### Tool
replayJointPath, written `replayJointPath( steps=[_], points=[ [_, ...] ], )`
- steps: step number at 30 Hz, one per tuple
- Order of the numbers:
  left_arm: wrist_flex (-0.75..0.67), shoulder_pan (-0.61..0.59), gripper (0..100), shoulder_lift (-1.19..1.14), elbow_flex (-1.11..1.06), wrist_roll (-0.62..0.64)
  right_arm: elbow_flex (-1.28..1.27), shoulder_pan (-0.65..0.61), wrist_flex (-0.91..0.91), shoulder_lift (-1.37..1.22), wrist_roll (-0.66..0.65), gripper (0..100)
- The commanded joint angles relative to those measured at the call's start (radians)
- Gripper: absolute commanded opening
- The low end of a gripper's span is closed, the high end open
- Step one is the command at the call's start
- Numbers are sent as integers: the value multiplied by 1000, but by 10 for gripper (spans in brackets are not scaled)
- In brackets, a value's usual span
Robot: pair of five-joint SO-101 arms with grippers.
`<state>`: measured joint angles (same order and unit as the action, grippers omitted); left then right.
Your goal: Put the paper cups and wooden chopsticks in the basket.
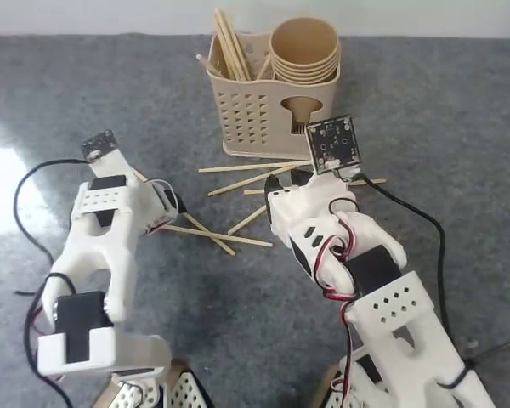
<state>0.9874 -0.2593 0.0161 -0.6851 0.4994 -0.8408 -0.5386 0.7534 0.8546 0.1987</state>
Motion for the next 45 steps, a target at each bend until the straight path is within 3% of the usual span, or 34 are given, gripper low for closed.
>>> replayJointPath(
  steps=[1, 8, 14, 23, 32, 35, 39, 45],
  points=[
    [-15, 3, 283, 6, -7, -2, 9, -8, -19, 30, -18, 126],
    [-68, 29, 283, 5, -30, -31, -5, -10, -18, 30, -20, 126],
    [-129, 31, 283, 5, -24, 34, -14, -45, -16, 30, -21, 126],
    [9, 25, 283, -92, 28, 31, -20, -48, -5, 30, -21, 126],
    [15, 15, 282, -95, 35, -8, -20, -47, -5, 30, -69, 125],
    [-2, 15, 210, -95, 36, -8, -20, -47, -7, 30, -69, 125],
    [-34, 15, 0, -95, 36, -11, -20, -47, -5, 30, -69, 125],
    [-29, 28, 9, -94, 54, -78, -51, -48, -12, 31, -68, 125]
  ],
)
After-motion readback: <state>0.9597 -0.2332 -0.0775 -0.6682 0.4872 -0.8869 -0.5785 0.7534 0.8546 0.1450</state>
